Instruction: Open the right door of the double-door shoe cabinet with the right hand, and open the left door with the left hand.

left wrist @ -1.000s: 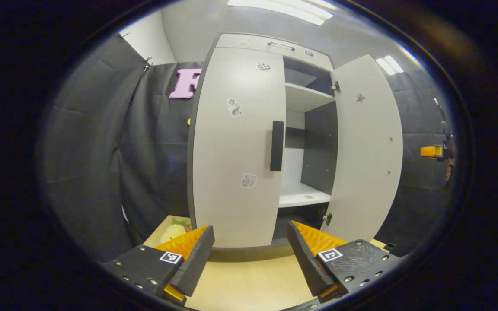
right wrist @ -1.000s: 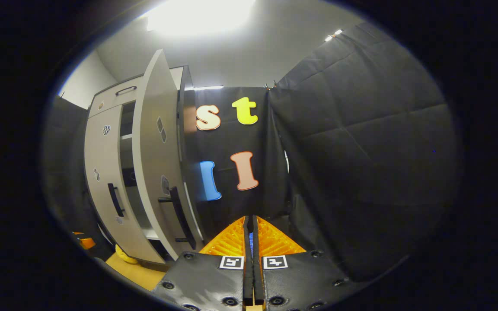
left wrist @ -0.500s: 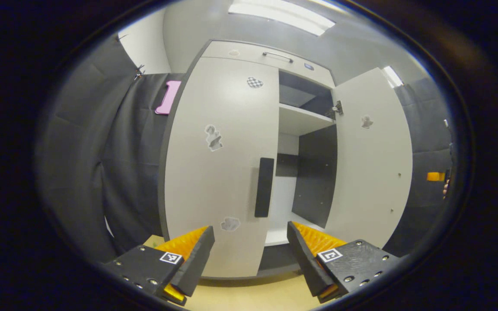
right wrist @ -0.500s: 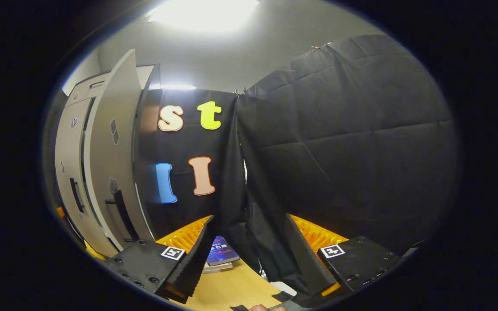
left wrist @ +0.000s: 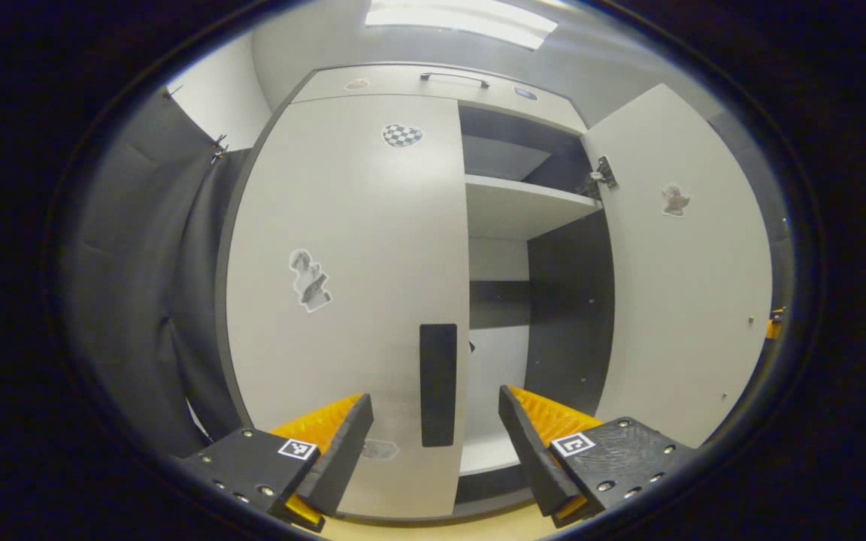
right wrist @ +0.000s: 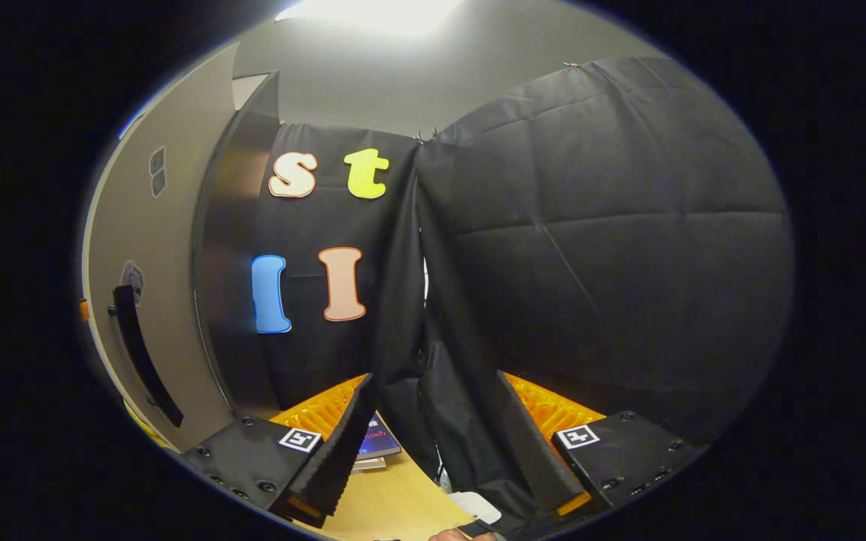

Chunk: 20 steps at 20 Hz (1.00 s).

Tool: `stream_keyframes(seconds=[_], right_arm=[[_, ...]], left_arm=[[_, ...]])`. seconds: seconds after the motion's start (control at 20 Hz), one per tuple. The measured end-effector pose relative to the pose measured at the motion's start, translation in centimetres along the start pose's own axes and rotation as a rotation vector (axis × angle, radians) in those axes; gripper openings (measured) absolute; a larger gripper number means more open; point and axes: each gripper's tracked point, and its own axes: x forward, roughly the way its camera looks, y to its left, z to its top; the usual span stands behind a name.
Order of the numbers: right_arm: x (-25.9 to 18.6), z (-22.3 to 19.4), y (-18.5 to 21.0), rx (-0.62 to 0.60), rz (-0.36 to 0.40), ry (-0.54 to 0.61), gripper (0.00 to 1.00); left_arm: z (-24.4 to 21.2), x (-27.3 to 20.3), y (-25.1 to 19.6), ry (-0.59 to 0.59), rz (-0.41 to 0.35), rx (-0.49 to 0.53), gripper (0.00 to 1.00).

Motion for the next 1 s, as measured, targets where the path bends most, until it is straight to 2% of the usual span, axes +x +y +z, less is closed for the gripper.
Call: stream_keyframes(seconds=[0.2, 0.3, 0.35, 0.45, 0.5, 0.55, 0.6, 0.85, 1.0], right_arm=[[4.3, -0.8, 0.5, 0.033, 0.036, 0.012, 0.98], [6.1, -1.0, 0.4, 0.031, 0.046, 0.010, 0.98], [7.0, -1.0, 0.4, 0.030, 0.049, 0.008, 0.98], [8.7, -1.1, 0.7, 0.039, 0.066, 0.003, 0.98], [9.7, -1.1, 1.0, 0.055, 0.079, 0.002, 0.98], [10.4, -0.9, 1.3, 0.078, 0.094, -0.007, 0.98], [11.0, -0.7, 1.5, 0.095, 0.111, -0.018, 0.98], [13.4, -1.4, 2.1, 0.101, 0.154, -0.002, 0.98], [14.3, -1.1, 3.0, 0.103, 0.172, -0.013, 0.98]], left_arm=[[-0.2, 3.0, 0.4, 0.020, 0.047, -0.038, 0.99], [-0.3, 3.7, 0.8, 0.021, 0.080, -0.042, 0.74], [-0.5, 4.0, 0.7, 0.026, 0.085, -0.043, 0.68], [-0.4, 4.4, 0.1, 0.023, 0.081, -0.038, 0.71], [-0.2, 4.5, 0.1, 0.015, 0.090, -0.035, 0.68], [-0.1, 5.0, -0.3, 0.011, 0.089, -0.034, 0.52], [0.0, 5.2, 0.0, 0.004, 0.118, -0.028, 0.46], [0.4, 5.4, 0.3, 0.004, 0.156, -0.020, 0.28], [-0.1, 5.6, 0.2, 0.031, 0.164, 0.013, 0.27]])
